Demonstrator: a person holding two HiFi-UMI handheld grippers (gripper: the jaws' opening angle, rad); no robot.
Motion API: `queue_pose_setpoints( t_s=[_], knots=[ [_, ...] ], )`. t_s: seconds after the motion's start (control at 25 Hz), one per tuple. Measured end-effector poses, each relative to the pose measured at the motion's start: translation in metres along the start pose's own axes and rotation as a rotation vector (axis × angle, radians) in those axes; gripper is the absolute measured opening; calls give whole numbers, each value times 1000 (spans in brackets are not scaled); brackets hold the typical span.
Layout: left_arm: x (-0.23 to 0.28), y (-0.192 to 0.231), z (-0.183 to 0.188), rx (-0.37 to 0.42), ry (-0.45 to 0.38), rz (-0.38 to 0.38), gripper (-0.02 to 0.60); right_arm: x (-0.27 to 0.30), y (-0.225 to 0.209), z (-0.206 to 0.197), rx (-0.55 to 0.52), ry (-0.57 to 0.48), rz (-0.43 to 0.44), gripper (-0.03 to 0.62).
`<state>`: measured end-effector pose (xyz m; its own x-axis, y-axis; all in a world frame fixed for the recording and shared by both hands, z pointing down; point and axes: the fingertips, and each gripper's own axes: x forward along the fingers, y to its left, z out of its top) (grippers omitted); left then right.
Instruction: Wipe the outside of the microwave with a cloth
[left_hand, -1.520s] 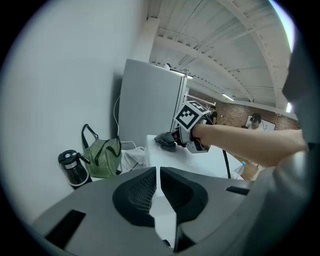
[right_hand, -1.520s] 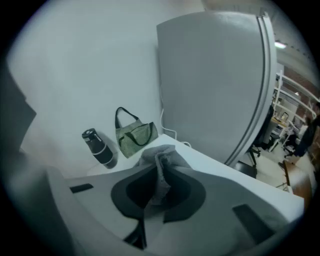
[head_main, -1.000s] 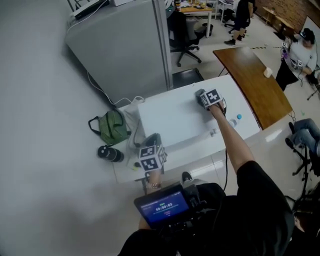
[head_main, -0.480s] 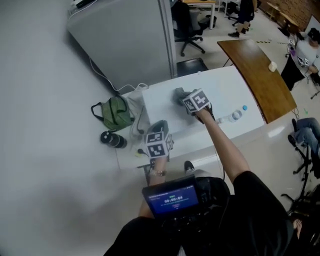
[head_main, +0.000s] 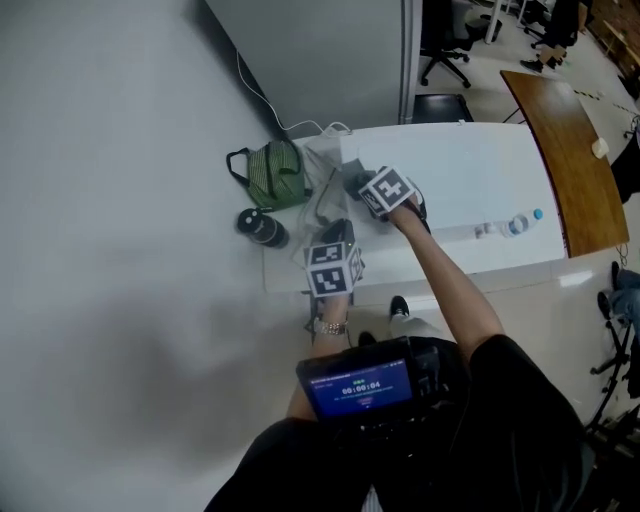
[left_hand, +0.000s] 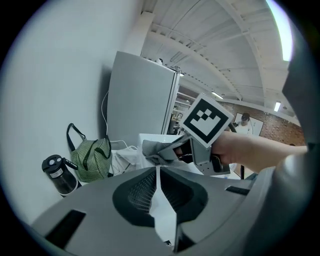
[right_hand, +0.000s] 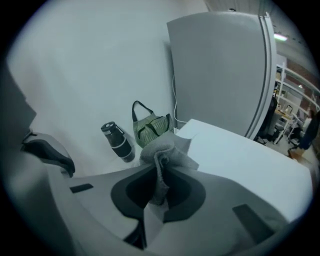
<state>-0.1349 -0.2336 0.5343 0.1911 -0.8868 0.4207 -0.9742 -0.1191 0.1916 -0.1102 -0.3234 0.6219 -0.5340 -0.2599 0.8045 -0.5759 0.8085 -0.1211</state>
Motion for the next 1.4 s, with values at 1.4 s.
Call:
queue_pose_setpoints(
  t_s=[1.4],
  knots=[
    [-31,15,-24,-26,6,45,17,-43,99,-26,-68,-177,49,26]
  ],
)
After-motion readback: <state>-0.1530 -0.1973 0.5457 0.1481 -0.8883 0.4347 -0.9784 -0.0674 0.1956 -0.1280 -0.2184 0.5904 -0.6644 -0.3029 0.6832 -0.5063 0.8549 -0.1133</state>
